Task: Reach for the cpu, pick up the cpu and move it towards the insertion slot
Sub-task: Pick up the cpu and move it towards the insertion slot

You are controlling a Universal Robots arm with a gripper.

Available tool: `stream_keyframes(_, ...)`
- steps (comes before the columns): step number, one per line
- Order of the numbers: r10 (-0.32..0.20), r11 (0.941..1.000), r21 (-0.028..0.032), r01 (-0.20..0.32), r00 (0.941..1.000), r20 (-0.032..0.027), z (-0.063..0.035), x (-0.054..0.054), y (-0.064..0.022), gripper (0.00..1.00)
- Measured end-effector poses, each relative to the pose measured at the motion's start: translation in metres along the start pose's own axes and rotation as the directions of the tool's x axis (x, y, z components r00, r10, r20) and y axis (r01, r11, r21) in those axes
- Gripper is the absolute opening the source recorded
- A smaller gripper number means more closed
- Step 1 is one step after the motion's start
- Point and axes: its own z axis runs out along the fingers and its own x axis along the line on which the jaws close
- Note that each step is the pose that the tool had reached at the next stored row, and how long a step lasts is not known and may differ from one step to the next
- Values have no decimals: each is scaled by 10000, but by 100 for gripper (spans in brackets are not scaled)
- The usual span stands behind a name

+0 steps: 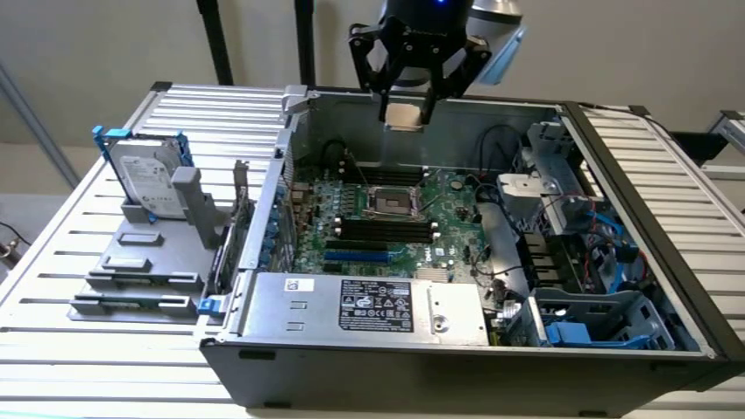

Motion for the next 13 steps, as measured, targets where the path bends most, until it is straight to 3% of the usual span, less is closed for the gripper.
stream_keyframes(8,0,10000,11,0,10000,7,90,-35,267,54)
stream_keyframes(13,16,10000,40,-16,10000,16,144,-41,381,54)
